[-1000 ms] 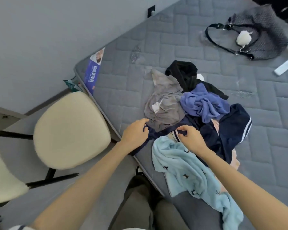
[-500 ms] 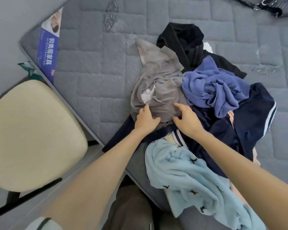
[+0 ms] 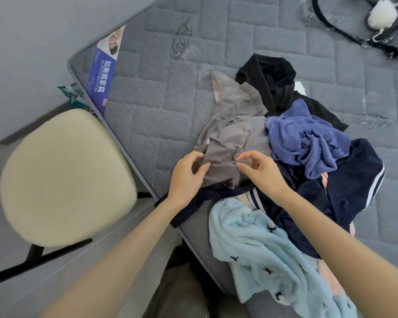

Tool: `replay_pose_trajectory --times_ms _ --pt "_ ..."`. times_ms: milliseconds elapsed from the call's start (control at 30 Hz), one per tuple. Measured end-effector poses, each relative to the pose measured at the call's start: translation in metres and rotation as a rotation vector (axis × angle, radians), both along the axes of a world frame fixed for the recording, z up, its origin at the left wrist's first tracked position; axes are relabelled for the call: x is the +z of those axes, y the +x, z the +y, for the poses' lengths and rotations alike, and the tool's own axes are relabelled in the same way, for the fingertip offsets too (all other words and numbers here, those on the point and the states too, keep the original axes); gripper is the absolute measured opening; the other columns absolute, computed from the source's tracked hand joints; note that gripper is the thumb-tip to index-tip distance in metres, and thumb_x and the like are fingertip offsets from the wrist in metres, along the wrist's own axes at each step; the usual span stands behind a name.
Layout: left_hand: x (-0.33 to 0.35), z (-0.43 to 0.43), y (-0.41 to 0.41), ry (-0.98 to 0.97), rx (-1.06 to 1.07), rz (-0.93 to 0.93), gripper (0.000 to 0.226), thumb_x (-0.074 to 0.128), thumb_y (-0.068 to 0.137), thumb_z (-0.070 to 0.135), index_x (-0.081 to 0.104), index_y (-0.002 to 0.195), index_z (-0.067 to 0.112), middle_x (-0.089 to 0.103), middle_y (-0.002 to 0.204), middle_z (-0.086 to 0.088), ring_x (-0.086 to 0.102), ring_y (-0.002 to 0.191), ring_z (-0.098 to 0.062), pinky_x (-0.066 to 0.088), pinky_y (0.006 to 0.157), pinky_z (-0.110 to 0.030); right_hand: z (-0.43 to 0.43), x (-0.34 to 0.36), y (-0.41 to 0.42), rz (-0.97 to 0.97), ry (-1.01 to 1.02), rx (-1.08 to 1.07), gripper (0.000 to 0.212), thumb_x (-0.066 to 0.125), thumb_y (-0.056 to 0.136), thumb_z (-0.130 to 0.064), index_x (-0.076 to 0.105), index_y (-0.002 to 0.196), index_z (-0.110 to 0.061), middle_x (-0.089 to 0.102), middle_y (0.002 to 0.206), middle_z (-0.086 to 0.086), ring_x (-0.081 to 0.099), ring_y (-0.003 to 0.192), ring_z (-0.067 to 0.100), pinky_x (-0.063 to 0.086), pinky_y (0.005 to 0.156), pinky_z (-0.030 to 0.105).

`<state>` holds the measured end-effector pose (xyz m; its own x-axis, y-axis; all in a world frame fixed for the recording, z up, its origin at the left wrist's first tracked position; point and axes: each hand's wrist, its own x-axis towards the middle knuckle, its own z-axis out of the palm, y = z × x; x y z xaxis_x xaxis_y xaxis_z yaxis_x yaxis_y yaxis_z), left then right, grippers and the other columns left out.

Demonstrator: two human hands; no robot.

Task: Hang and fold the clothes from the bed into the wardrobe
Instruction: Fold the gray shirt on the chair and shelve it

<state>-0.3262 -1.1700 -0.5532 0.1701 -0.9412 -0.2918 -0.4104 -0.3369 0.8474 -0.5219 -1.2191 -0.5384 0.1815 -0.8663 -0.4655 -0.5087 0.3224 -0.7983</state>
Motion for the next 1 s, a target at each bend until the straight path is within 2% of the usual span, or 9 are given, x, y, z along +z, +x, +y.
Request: replay_pose_trajectory --times_ms 100,200,367,467,533,667,800,900,1000 --pt "0.033 0.026 0.018 0.005 -0.008 0.042 0.009 0.066 0.089 0.024 0.062 0.095 0.019 0.064 0.089 0.007 0.058 0.082 -0.005 0.044 0.071 -0.012 0.012 0.028 0.02 -0.18 0.184 -0.152 0.011 0.067 0.086 -0.009 0.062 0.088 -0.018 0.063 0.08 -0.003 0.057 0.081 0.013 0.046 0.081 0.028" --pt "0.059 0.057 0.035 0.022 -0.015 0.089 0.013 0.069 0.087 0.025 0.058 0.083 0.03 0.061 0.08 0.013 0.056 0.076 0.001 0.043 0.068 -0.01 0.025 0.051 0.035 -0.313 0.319 -0.305 0.023 0.073 0.083 -0.017 0.053 0.093 -0.015 0.06 0.074 -0.002 0.057 0.072 0.011 0.048 0.068 0.023" --pt "0.085 0.111 0.044 0.045 -0.108 0.121 0.023 0.073 0.081 0.029 0.055 0.075 0.042 0.059 0.074 0.018 0.053 0.069 0.004 0.041 0.064 -0.008 0.046 0.091 0.055 -0.229 0.247 -0.006 0.01 0.062 0.092 -0.01 0.071 0.096 -0.01 0.072 0.073 -0.006 0.066 0.064 0.004 0.047 0.051 0.014" --pt "0.092 0.144 0.038 0.083 -0.101 0.154 0.029 0.078 0.077 0.031 0.053 0.071 0.044 0.054 0.068 0.022 0.047 0.062 0.001 0.04 0.061 -0.011 0.058 0.117 0.069 -0.154 0.158 0.174 0.019 0.056 0.092 -0.006 0.072 0.093 -0.015 0.072 0.08 -0.01 0.065 0.073 0.002 0.049 0.064 0.015" --pt "0.099 0.164 0.033 0.101 -0.105 0.167 0.027 0.077 0.077 0.032 0.053 0.073 0.043 0.055 0.071 0.02 0.049 0.062 0.001 0.041 0.062 -0.011 0.071 0.135 0.076 -0.118 0.114 0.271 0.015 0.052 0.09 -0.004 0.066 0.084 -0.006 0.063 0.076 0.002 0.055 0.068 0.013 0.041 0.064 0.025" --pt "0.121 0.196 0.036 0.121 -0.11 0.2 0.019 0.062 0.091 0.02 0.058 0.103 0.035 0.064 0.092 0.009 0.06 0.08 -0.006 0.046 0.074 -0.018 0.105 0.175 0.069 -0.096 0.022 0.402 0.03 0.047 0.086 -0.005 0.043 0.058 -0.013 0.034 0.057 0.0 0.03 0.052 0.011 0.024 0.049 0.024" --pt "0.159 0.207 0.044 -0.027 0.071 -0.015 0.043 0.053 0.095 0.01 0.044 0.136 0.021 0.054 0.123 -0.005 0.053 0.098 -0.012 0.045 0.089 -0.028 0.136 0.224 0.041 -0.155 -0.032 0.543 0.036 0.049 0.082 0.001 0.032 0.053 -0.012 0.024 0.054 0.003 0.019 0.051 0.012 0.02 0.049 0.022" --pt "0.194 0.199 0.035 -0.199 -0.125 -0.223 0.071 0.059 0.089 0.006 0.028 0.147 0.034 0.035 0.143 -0.003 0.037 0.127 -0.019 0.029 0.109 -0.031 0.156 0.262 0.02 -0.171 -0.049 0.589 0.026 0.05 0.072 -0.008 0.033 0.052 -0.009 0.023 0.057 0.009 0.016 0.056 0.022 0.018 0.049 0.022" --pt "0.219 0.189 0.013 -0.205 -0.348 -0.334 0.08 0.062 0.084 0.004 0.026 0.141 0.048 0.016 0.154 -0.002 0.012 0.14 -0.023 0.015 0.109 -0.029 0.175 0.291 -0.001 -0.182 -0.073 0.593 0.027 0.049 0.071 -0.008 0.032 0.05 -0.012 0.025 0.054 0.002 0.018 0.052 0.014 0.019 0.048 0.019"
